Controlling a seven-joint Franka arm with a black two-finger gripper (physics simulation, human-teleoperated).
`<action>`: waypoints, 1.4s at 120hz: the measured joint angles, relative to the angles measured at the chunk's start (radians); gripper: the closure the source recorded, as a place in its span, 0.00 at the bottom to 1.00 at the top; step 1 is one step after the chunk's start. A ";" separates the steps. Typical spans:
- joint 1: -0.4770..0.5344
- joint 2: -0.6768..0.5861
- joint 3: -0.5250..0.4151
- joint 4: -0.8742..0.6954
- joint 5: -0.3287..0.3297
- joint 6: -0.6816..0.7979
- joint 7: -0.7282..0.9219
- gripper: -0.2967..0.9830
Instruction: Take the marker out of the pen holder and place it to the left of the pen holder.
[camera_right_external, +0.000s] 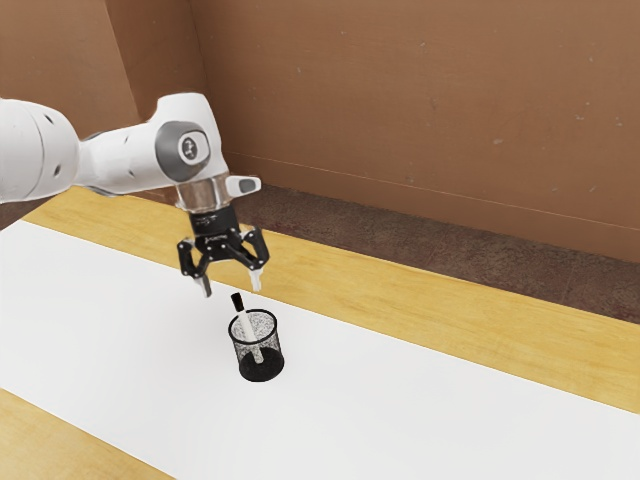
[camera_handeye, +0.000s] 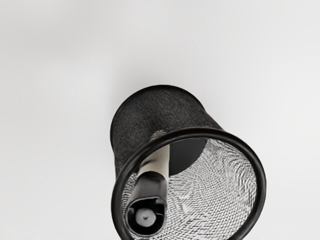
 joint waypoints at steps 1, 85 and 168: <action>-0.001 0.004 0.000 0.000 0.000 0.001 -0.002 0.23; 0.000 0.028 0.016 -0.080 -0.085 0.130 -0.033 0.39; -0.005 0.016 0.031 -0.078 -0.109 0.132 -0.032 0.66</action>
